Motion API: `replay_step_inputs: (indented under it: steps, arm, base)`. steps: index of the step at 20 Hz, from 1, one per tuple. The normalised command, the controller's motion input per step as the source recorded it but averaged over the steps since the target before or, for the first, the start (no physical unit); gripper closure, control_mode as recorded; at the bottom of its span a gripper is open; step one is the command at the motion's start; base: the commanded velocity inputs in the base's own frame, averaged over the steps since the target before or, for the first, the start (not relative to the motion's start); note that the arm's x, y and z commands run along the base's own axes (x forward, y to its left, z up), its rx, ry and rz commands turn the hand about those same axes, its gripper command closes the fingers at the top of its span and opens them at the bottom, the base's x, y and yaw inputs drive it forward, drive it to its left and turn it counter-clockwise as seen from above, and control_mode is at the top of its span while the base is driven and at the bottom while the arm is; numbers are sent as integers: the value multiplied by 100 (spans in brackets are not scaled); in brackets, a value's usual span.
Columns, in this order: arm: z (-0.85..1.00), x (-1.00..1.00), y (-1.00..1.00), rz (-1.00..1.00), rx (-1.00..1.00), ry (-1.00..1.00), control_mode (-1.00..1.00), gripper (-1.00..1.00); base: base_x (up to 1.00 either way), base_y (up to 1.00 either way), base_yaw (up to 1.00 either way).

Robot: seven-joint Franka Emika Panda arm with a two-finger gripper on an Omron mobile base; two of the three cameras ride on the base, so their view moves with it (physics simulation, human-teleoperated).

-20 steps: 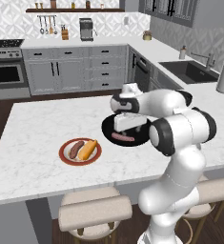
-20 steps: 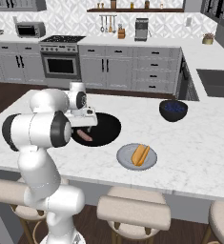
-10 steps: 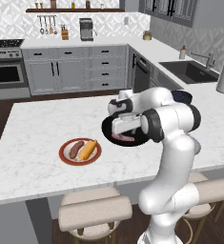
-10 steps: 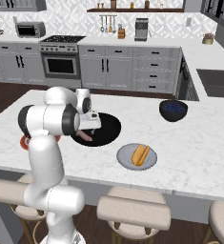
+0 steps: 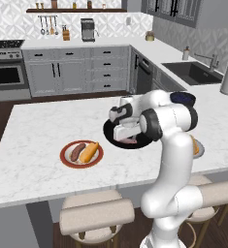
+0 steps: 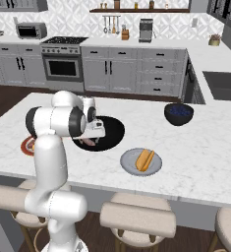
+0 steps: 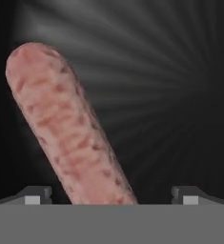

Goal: Place one bun and one sausage from the bowl on each plate.

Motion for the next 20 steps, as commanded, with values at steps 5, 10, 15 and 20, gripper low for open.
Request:
replay_step_inputs:
  steps: [5,10,15,20]
  arm:
    - [-31,7,0,5,1,0,-100,100]
    - [-4,-9,-13,1,1,-1,-100,100]
    - [76,-64,-36,-1,10,-26,-100,100]
    - [100,-68,-53,-11,8,-29,-100,100]
  base:
    - [0,0,0]
    - [0,0,0]
    - [0,0,0]
    - [0,0,0]
